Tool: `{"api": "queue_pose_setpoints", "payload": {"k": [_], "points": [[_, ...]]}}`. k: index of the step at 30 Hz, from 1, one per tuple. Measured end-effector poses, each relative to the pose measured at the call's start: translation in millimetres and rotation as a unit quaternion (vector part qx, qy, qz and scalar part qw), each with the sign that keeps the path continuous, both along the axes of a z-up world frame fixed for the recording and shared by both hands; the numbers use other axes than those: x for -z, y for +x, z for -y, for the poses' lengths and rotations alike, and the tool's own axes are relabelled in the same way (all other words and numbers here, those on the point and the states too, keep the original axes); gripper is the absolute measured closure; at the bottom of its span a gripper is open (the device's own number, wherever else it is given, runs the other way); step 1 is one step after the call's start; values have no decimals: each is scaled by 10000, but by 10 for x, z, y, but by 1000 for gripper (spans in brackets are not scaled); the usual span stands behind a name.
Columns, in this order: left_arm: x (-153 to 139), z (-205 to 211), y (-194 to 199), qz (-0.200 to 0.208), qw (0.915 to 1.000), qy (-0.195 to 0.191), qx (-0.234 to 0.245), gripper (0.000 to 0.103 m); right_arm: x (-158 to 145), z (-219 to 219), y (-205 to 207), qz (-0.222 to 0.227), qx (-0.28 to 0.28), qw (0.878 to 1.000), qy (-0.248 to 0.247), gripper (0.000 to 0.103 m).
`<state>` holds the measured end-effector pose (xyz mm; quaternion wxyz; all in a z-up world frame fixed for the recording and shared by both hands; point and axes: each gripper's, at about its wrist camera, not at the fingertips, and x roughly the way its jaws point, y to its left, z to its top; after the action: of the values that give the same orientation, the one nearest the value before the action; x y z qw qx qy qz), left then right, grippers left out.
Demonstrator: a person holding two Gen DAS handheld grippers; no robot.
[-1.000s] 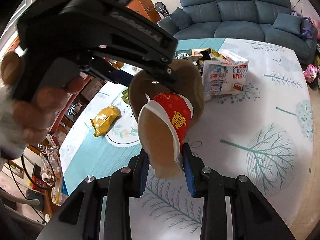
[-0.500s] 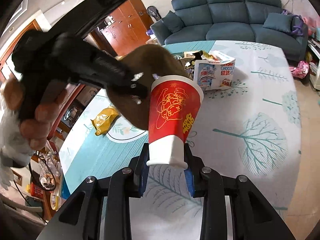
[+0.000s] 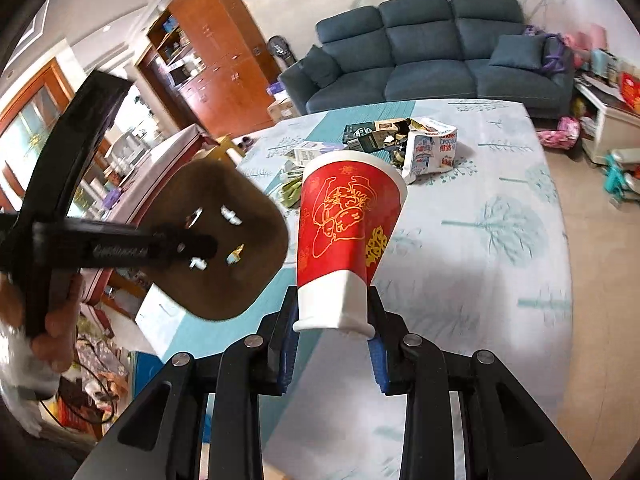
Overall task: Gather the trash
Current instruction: 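Carry the paper cup and pulp tray with both tools over the black bin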
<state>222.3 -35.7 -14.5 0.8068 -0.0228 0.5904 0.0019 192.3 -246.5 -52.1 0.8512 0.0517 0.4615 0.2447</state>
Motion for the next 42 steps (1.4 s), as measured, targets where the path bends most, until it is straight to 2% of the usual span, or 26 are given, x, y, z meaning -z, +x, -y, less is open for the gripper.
{"api": "queue_pose_setpoints", "payload": {"k": [5,13,18,23,28,30,36,42], "points": [[-101,-319,-716,196,9992,-142,302,86,-116,-294,-740,16,437,9990,-92,73],[-16,-714,-1718,298,9974,-160,639,86,-85,-818,-1985,-207,844,9959,-247,73],[84,-774,-2153,237,9966,-205,763,86,60,-1019,-2526,-604,785,9939,-489,73],[306,-748,-2457,102,9970,-272,712,86,346,-1039,-2811,-1030,685,9902,-651,73],[754,-586,-2657,-146,9978,-266,586,86,818,-952,-2889,-1541,624,9835,-714,73],[962,-530,-2700,-231,9980,-260,537,86,1109,-912,-2913,-1755,582,9794,-817,73],[1931,-331,-2845,-643,9970,-398,158,86,2038,-828,-2963,-2229,442,9676,-1101,73],[2749,-206,-2845,-762,9961,-430,-62,86,2948,-751,-2920,-2596,518,9552,-1325,72]]}}
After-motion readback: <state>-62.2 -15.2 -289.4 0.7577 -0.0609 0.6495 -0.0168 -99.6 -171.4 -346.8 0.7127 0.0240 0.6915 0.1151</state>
